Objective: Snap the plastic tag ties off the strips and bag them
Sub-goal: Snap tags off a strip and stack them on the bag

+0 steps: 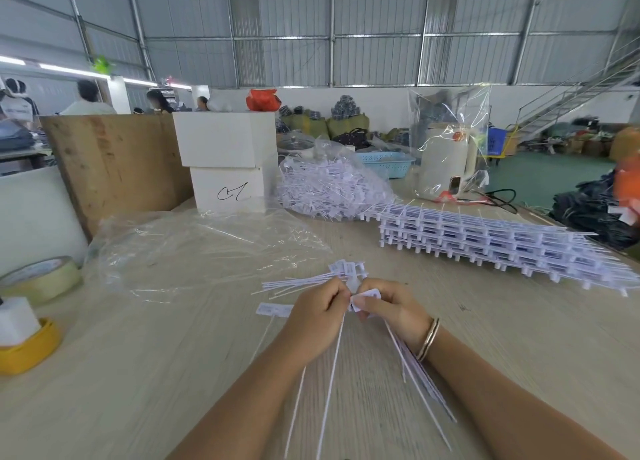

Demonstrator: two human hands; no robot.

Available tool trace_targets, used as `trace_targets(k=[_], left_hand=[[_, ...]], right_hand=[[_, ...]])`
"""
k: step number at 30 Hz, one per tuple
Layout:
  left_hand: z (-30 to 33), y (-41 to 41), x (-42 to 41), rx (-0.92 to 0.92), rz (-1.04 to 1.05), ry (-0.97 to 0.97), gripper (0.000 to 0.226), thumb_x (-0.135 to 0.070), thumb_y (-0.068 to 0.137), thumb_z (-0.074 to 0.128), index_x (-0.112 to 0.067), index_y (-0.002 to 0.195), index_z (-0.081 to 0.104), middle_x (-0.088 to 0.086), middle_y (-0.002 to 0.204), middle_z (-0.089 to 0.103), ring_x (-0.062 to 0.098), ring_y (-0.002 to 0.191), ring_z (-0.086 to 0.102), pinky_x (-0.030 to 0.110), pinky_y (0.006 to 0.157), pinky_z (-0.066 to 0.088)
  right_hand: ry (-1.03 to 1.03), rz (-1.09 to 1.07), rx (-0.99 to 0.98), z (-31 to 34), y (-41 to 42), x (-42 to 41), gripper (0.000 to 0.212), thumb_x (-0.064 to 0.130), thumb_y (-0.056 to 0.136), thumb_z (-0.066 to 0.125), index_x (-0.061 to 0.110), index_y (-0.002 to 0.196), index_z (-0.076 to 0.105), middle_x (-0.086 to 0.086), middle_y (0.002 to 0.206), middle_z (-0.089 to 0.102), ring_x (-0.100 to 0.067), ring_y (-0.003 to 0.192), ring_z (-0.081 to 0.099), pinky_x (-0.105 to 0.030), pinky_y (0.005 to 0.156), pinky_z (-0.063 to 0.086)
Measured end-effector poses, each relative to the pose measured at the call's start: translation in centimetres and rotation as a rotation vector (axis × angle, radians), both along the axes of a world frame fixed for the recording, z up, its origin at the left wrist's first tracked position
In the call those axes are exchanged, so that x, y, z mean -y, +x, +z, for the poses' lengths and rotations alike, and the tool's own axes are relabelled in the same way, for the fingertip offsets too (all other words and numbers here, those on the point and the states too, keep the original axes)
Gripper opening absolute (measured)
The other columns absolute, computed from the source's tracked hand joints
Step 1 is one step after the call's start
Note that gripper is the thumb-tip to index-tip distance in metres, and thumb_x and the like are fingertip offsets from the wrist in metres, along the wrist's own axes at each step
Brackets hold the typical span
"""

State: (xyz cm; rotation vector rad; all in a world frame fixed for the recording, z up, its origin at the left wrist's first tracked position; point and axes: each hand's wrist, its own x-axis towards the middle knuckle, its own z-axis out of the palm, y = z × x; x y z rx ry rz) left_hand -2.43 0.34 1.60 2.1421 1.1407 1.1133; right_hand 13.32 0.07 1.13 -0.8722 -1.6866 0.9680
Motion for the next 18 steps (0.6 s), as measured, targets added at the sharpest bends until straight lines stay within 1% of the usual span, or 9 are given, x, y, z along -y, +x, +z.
trace_targets(k=[2,4,6,7,11,13,15,16,18], left_hand=[[-0.1,-0.2,-0.1,0.010,0.021,0.009,0.033,-0.014,0.096,0.045,-0.027,0.066,0.044,-0.009,0.055,0.038,-0.002,0.052,0.040,0.017,0.052,0.028],[0.0,-0.2,-0.3,0.069,0.015,-0.063,0.031,-0.016,0.097,0.047,-0.026,0.067,0.045,-0.009,0.056,0.037,0.000,0.051,0.037,0.017,0.052,0.027],[0.2,-0.2,-0.6,0.145,-0.019,-0.146,0.030,-0.016,0.097,0.046,-0.022,0.068,0.047,-0.009,0.059,0.037,0.001,0.052,0.034,0.018,0.052,0.026],[0.3,-0.2,-0.6,0.171,-0.035,-0.176,0.029,-0.016,0.097,0.046,-0.021,0.068,0.047,-0.008,0.060,0.037,0.002,0.053,0.034,0.017,0.053,0.026],[0.4,-0.2,-0.5,0.235,-0.086,-0.259,0.030,-0.015,0.098,0.044,-0.019,0.069,0.049,-0.007,0.061,0.041,0.008,0.060,0.037,0.023,0.059,0.028],[0.5,-0.5,-0.5,0.325,-0.091,-0.303,0.032,-0.015,0.098,0.043,-0.019,0.069,0.053,-0.014,0.054,0.048,0.004,0.056,0.041,0.019,0.055,0.031],[0.9,-1.2,-0.8,0.470,-0.085,-0.336,0.032,-0.012,0.098,0.042,-0.015,0.070,0.057,-0.014,0.048,0.050,0.000,0.050,0.043,0.015,0.048,0.032],[1.1,-1.6,-1.1,0.523,-0.070,-0.331,0.032,-0.010,0.097,0.043,-0.014,0.069,0.058,-0.013,0.049,0.049,0.000,0.049,0.043,0.014,0.048,0.032],[1.1,-2.0,-1.3,0.568,-0.042,-0.295,0.033,-0.003,0.095,0.043,-0.012,0.068,0.059,-0.009,0.054,0.051,0.000,0.051,0.045,0.013,0.051,0.034]], right_hand=[[0.041,-0.015,0.091,-0.2,-0.1,0.0,0.019,0.009,0.084,0.065,0.003,0.067,0.059,0.005,0.058,0.051,-0.004,0.055,0.047,-0.015,0.057,0.039],[0.052,-0.029,0.098,-0.2,-0.1,0.0,0.017,0.011,0.085,0.064,0.006,0.069,0.061,0.008,0.058,0.053,-0.003,0.056,0.047,-0.015,0.059,0.039],[0.038,-0.037,0.033,0.0,-0.2,0.0,0.013,0.018,0.081,0.062,0.016,0.068,0.063,0.007,0.058,0.058,-0.003,0.058,0.051,-0.016,0.061,0.041],[0.025,-0.034,-0.005,0.1,-0.2,0.1,0.012,0.020,0.079,0.060,0.017,0.068,0.063,0.006,0.059,0.059,-0.004,0.058,0.052,-0.017,0.060,0.042],[-0.052,0.076,-0.125,0.0,-0.3,0.1,0.014,0.015,0.079,0.063,0.018,0.066,0.066,0.002,0.060,0.060,-0.008,0.056,0.053,-0.019,0.058,0.044],[-0.098,0.091,-0.244,0.1,0.1,-0.1,0.018,0.014,0.081,0.061,0.015,0.064,0.064,-0.001,0.059,0.058,-0.012,0.056,0.052,-0.023,0.059,0.044],[-0.115,0.030,-0.349,0.3,1.2,-0.2,0.018,0.011,0.081,0.054,0.006,0.064,0.056,-0.004,0.058,0.053,-0.015,0.056,0.047,-0.027,0.061,0.039],[-0.097,-0.031,-0.344,0.3,1.8,-0.3,0.017,0.011,0.081,0.052,0.003,0.065,0.051,-0.005,0.059,0.049,-0.016,0.057,0.044,-0.029,0.063,0.036],[-0.014,-0.151,-0.238,0.3,2.6,-0.4,0.019,0.007,0.084,0.052,0.006,0.066,0.048,-0.006,0.064,0.044,-0.015,0.061,0.040,-0.029,0.065,0.033]])
